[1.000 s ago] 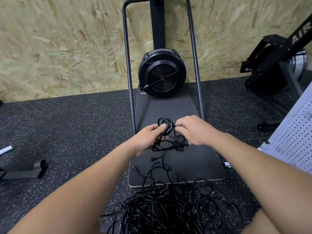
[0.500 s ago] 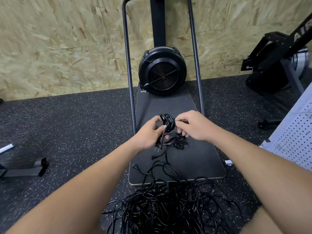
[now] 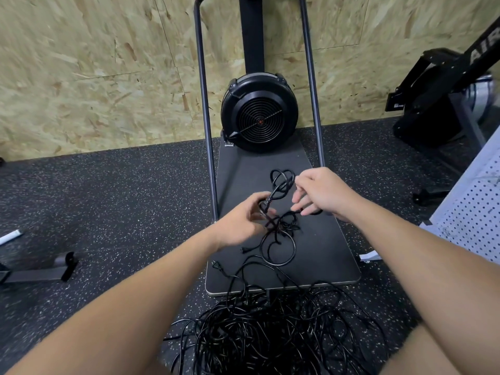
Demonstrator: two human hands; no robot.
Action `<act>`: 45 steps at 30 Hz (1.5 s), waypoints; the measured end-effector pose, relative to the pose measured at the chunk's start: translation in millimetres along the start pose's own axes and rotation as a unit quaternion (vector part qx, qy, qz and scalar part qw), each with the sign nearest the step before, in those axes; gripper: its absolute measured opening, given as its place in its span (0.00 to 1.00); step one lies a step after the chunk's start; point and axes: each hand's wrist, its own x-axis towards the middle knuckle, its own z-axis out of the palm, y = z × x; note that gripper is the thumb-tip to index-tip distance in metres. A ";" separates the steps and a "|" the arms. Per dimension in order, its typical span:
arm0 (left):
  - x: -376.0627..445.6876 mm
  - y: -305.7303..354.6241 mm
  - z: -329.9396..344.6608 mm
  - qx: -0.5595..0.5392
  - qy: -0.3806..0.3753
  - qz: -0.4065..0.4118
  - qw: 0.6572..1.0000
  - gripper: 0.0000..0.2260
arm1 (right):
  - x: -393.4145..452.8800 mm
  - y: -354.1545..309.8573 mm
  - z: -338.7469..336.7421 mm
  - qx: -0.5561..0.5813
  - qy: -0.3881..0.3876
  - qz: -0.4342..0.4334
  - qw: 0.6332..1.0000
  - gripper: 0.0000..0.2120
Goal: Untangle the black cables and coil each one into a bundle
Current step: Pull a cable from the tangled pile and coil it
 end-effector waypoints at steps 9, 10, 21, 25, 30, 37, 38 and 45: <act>6.2 13.3 1.9 0.055 0.074 0.123 0.988 0.34 | -2.4 -1.5 10.8 -0.128 -0.131 -0.074 0.980 0.17; 7.7 13.4 3.5 0.056 0.078 0.142 0.985 0.26 | -2.7 -4.0 11.0 -0.130 -0.127 -0.081 0.980 0.16; 5.3 -3.3 -45.6 -0.121 0.203 -0.012 0.972 0.07 | 18.9 11.3 -31.7 0.029 0.162 -0.010 0.986 0.15; 5.4 0.3 -51.5 -0.161 0.244 -0.007 0.956 0.02 | 19.6 26.3 -28.7 -0.001 0.151 0.000 0.989 0.12; 6.3 21.9 -37.7 -0.199 0.173 -0.003 0.965 0.08 | 18.1 34.1 -15.4 -0.252 0.044 -0.029 0.966 0.29; 4.0 47.0 -15.8 -0.184 0.085 0.033 0.979 0.18 | 15.0 23.8 23.5 -0.178 -0.128 -0.115 0.969 0.25; 4.4 46.7 -16.2 -0.185 0.080 0.037 0.979 0.19 | 13.7 23.5 25.0 -0.195 -0.130 -0.116 0.965 0.13; 4.6 -3.2 -40.5 0.109 0.092 0.015 0.990 0.26 | 12.5 1.7 1.9 0.054 0.099 -0.046 0.993 0.11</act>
